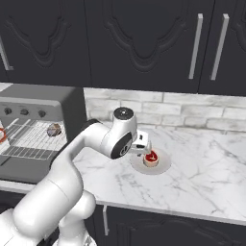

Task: Open the toaster oven door. Place the bread on the bottom rack in the toaster oven and place the steak on the top rack.

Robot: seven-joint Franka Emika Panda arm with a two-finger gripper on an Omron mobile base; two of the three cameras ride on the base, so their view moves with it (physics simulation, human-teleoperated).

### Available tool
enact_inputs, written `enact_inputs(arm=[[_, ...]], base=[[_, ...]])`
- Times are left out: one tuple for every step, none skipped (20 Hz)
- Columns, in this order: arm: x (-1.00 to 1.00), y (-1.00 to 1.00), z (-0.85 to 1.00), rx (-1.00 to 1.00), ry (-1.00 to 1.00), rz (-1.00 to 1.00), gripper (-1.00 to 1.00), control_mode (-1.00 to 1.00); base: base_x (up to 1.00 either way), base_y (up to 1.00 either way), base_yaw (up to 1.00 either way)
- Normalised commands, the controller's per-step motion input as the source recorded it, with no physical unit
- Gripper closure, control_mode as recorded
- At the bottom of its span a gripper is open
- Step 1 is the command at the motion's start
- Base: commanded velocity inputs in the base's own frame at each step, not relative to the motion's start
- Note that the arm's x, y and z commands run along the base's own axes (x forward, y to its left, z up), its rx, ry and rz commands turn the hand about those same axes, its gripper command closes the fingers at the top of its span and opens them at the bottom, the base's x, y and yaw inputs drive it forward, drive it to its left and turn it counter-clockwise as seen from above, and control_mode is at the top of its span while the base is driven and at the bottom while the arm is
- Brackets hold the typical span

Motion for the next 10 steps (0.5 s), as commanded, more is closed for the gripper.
enact_inputs(arm=[[0.3,-0.05,-0.18,-0.15,-0.07,0.0,-1.0,-1.0],[0.3,-0.02,-0.24,-0.18,-0.09,0.0,-1.0,-1.0],[0.33,-0.03,-0.2,-0.17,-0.09,0.0,-1.0,-1.0],[0.31,-0.02,-0.19,-0.18,-0.12,0.0,-1.0,-1.0],[0.32,-0.07,-0.18,-0.15,-0.11,0.0,-1.0,-1.0],[0.29,-0.12,-0.22,-0.13,-0.09,0.0,-1.0,-1.0],[0.28,-0.16,-0.22,-0.13,-0.07,0.0,-1.0,-1.0],[0.25,-0.16,-0.2,-0.13,-0.09,0.0,-1.0,-1.0],[0.24,-0.14,-0.16,-0.1,-0.07,0.0,-1.0,-1.0],[0.22,-0.15,-0.15,-0.07,-0.07,0.01,-1.0,-1.0]], base=[[0.0,0.0,0.0],[0.0,0.0,0.0],[0.0,0.0,0.0],[0.0,0.0,0.0],[0.0,0.0,0.0],[0.0,0.0,0.0],[0.0,0.0,0.0],[0.0,0.0,0.0],[0.0,0.0,0.0],[0.0,0.0,0.0]])
